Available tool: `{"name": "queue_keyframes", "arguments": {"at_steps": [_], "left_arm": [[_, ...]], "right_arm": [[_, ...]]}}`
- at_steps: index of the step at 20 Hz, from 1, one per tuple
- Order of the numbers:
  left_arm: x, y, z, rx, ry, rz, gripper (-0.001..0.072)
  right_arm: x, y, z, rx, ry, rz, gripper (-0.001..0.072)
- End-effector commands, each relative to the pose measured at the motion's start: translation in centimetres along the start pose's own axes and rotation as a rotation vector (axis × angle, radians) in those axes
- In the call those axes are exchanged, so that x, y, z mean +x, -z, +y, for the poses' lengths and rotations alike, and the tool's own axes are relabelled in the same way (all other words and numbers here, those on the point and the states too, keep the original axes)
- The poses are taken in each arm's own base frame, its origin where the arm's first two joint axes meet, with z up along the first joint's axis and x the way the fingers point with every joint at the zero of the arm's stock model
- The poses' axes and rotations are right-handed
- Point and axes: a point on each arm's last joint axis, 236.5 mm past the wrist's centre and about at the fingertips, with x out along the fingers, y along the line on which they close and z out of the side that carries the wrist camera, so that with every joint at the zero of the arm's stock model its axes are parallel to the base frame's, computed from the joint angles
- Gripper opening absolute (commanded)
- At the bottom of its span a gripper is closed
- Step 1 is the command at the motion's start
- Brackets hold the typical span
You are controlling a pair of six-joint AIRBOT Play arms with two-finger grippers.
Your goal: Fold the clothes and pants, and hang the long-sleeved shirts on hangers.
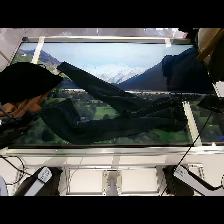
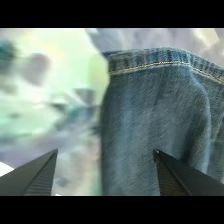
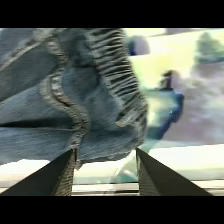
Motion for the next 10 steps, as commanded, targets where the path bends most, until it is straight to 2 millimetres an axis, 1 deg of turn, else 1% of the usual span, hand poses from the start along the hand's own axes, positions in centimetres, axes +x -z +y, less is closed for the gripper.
{"name": "queue_keyframes", "arguments": {"at_steps": [1, 3, 5, 7, 9, 10], "left_arm": [[3.3, -1.4, -1.7, -0.065, 0.154, 0.047, 0.0619], [3.9, -2.6, -1.1, -0.077, 0.148, 0.052, 0.0619], [4.5, -3.0, -0.9, -0.047, 0.149, 0.06, 0.0619], [5.4, -2.7, -0.7, -0.028, 0.148, 0.086, 0.0619], [6.6, -1.8, -0.4, -0.034, 0.147, 0.125, 0.0615], [7.1, -1.5, -0.5, -0.04, 0.15, 0.139, 0.0579]], "right_arm": [[-2.6, -0.1, 2.4, 0.007, -0.035, -0.068, 0.0419], [-4.7, 0.0, 3.2, -0.013, -0.01, -0.126, 0.0419], [-6.5, 0.1, 4.0, -0.006, 0.008, -0.178, 0.0419], [-7.7, 0.2, 4.6, 0.012, 0.017, -0.214, 0.0419], [-8.5, 0.4, 5.0, 0.034, 0.02, -0.238, 0.0419], [-8.7, 0.5, 5.2, 0.047, 0.019, -0.244, 0.0419]]}}
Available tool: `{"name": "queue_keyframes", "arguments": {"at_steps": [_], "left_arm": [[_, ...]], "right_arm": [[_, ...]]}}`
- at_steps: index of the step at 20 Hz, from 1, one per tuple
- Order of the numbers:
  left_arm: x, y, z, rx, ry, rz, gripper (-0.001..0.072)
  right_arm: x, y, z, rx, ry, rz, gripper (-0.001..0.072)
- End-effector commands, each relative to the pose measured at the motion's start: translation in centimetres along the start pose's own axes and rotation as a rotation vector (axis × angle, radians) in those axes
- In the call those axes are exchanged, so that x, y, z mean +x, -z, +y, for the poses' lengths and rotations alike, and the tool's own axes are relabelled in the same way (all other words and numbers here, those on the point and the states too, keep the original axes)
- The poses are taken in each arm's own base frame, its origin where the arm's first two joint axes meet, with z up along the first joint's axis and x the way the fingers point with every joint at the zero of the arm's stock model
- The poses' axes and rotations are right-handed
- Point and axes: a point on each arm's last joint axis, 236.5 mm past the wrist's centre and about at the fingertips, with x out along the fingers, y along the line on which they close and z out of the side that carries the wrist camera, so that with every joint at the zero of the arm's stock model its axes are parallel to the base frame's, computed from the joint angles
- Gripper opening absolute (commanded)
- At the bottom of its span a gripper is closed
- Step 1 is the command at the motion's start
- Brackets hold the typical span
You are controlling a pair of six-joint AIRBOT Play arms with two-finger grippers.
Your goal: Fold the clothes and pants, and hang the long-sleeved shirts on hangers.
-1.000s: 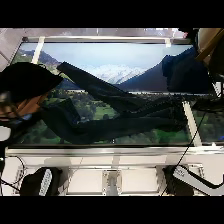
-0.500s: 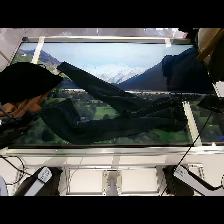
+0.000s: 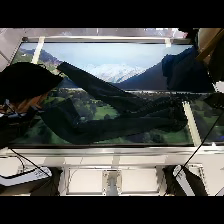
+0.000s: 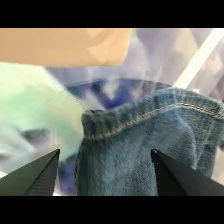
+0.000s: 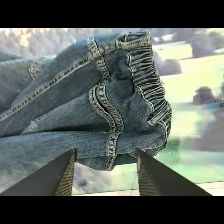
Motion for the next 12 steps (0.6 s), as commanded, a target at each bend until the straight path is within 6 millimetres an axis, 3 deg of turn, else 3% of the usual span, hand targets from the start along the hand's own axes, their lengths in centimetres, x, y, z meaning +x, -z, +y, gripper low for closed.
{"name": "queue_keyframes", "arguments": {"at_steps": [1, 2, 3, 4, 5, 6, 10, 12], "left_arm": [[2.0, 0.6, 0.0, 0.003, 0.027, 0.047, 0.0578], [2.3, 0.5, -0.6, 0.011, 0.049, 0.046, 0.0576], [2.5, 0.4, -1.2, 0.015, 0.073, 0.037, 0.0501], [2.5, 0.1, -1.6, 0.019, 0.088, 0.027, 0.0325], [2.5, -0.1, -2.0, 0.02, 0.104, 0.018, 0.0097], [2.4, -0.2, -2.3, 0.033, 0.113, 0.012, 0.0014], [0.4, -0.5, -4.0, 0.106, 0.153, 0.05, 0.0015], [-1.7, -1.5, -4.8, 0.167, 0.144, 0.019, 0.0014]], "right_arm": [[-1.5, 0.0, 0.9, 0.048, 0.003, -0.041, 0.0419], [-1.7, 0.2, 1.2, 0.049, -0.005, -0.04, 0.0419], [-1.8, 0.4, 1.4, 0.048, -0.013, -0.034, 0.0419], [-1.8, 0.6, 1.6, 0.048, -0.018, -0.024, 0.0419], [-1.8, 0.9, 1.7, 0.048, -0.022, -0.014, 0.0419], [-1.8, 1.0, 1.7, 0.047, -0.022, -0.006, 0.0419], [-1.4, 1.9, 0.2, 0.038, 0.034, 0.03, 0.0418], [0.8, 4.2, -0.9, 0.068, 0.046, 0.104, 0.0418]]}}
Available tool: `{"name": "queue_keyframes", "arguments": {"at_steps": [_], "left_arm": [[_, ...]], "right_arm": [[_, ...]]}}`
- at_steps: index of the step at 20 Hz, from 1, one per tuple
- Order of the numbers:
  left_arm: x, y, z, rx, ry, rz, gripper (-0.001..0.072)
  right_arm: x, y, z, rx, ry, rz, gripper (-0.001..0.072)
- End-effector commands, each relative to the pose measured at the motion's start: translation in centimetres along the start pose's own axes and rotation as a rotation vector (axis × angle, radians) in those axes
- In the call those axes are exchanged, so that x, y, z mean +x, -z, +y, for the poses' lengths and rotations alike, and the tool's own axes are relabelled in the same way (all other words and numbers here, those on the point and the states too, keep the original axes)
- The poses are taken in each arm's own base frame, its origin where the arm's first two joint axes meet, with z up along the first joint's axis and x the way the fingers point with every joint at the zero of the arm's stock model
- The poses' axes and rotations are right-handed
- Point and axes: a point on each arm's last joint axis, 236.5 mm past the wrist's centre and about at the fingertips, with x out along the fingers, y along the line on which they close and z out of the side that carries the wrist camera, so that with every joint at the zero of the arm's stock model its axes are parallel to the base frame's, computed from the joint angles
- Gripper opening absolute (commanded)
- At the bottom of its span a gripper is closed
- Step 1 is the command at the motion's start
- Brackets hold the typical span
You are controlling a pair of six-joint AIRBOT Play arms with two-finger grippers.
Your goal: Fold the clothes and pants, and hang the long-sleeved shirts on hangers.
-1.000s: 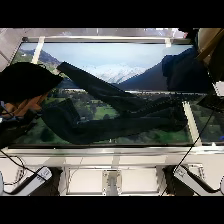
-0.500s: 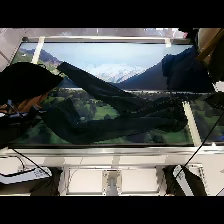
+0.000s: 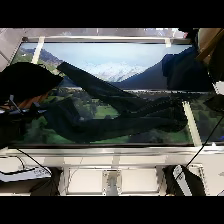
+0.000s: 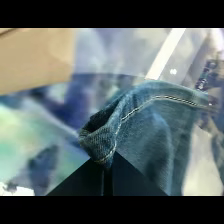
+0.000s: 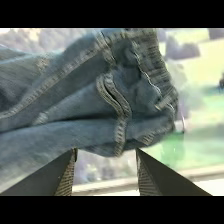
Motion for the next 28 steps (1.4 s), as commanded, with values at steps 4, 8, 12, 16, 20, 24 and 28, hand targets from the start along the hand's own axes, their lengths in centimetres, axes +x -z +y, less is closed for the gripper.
{"name": "queue_keyframes", "arguments": {"at_steps": [4, 8, 12, 16, 20, 24, 28], "left_arm": [[-7.0, -2.4, -3.2, 0.135, 0.0, -0.128, 0.0014], [-10.1, -2.4, -5.3, 0.19, 0.009, -0.187, 0.0014], [-10.9, -2.5, -6.0, 0.147, 0.015, -0.21, 0.0014], [-10.9, -2.5, -6.1, 0.12, 0.018, -0.21, 0.0014], [-10.9, -2.4, -6.0, 0.093, 0.02, -0.209, 0.0014], [-10.9, -2.4, -6.1, 0.075, 0.024, -0.206, 0.0014], [-10.9, -2.3, -6.1, 0.072, 0.025, -0.202, 0.0014]], "right_arm": [[9.5, 9.6, -3.3, 0.077, -0.011, 0.292, 0.0426], [14.3, 8.7, -5.5, 0.138, 0.007, 0.257, 0.0427], [18.6, 4.7, -5.3, 0.157, -0.118, 0.235, 0.0455], [21.8, 1.4, -7.4, 0.168, -0.13, 0.259, 0.0455], [23.4, 2.6, -7.6, 0.128, -0.175, 0.349, 0.0455], [23.6, 4.5, -6.3, 0.104, -0.253, 0.429, 0.0455], [22.7, 3.6, -3.5, 0.083, -0.387, 0.402, 0.0058]]}}
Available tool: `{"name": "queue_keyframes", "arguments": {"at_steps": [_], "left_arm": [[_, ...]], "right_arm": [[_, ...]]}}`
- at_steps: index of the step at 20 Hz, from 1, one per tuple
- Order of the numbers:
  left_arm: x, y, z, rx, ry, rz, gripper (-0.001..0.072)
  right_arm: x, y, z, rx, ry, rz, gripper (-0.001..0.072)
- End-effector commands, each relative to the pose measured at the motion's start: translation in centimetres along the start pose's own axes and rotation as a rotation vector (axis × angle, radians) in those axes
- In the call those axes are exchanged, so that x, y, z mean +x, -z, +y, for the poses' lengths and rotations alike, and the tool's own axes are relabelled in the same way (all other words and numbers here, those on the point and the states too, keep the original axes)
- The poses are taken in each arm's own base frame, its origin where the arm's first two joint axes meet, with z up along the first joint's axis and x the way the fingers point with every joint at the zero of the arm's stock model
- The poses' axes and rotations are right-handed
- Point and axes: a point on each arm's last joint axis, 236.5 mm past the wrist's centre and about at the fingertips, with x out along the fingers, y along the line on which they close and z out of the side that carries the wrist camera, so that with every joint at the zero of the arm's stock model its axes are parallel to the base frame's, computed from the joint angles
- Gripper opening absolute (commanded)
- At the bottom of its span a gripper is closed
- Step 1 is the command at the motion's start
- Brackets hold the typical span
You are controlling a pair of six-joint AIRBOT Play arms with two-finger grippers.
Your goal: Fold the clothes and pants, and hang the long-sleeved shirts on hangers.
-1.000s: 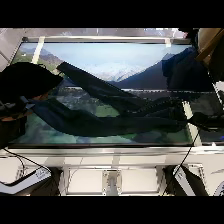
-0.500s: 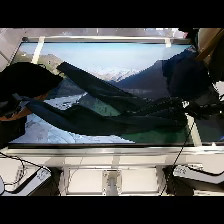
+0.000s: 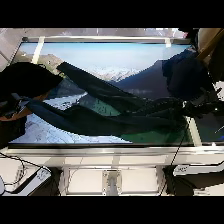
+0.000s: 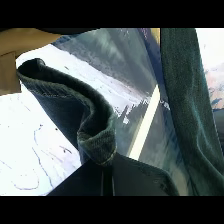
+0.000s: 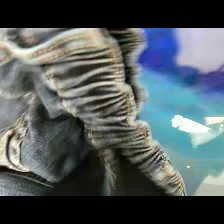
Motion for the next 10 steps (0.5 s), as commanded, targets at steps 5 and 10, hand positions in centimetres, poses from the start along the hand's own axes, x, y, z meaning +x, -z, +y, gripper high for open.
{"name": "queue_keyframes", "arguments": {"at_steps": [5, 10], "left_arm": [[-0.8, -0.2, -0.6, 0.006, 0.011, 0.001, 0.0014], [-1.4, -0.3, -1.0, 0.016, 0.012, -0.011, 0.0014]], "right_arm": [[-5.2, -0.8, 3.4, -0.148, -0.005, -0.025, 0.0057], [-9.1, 1.3, -0.9, -0.049, 0.232, -0.012, 0.0527]]}}
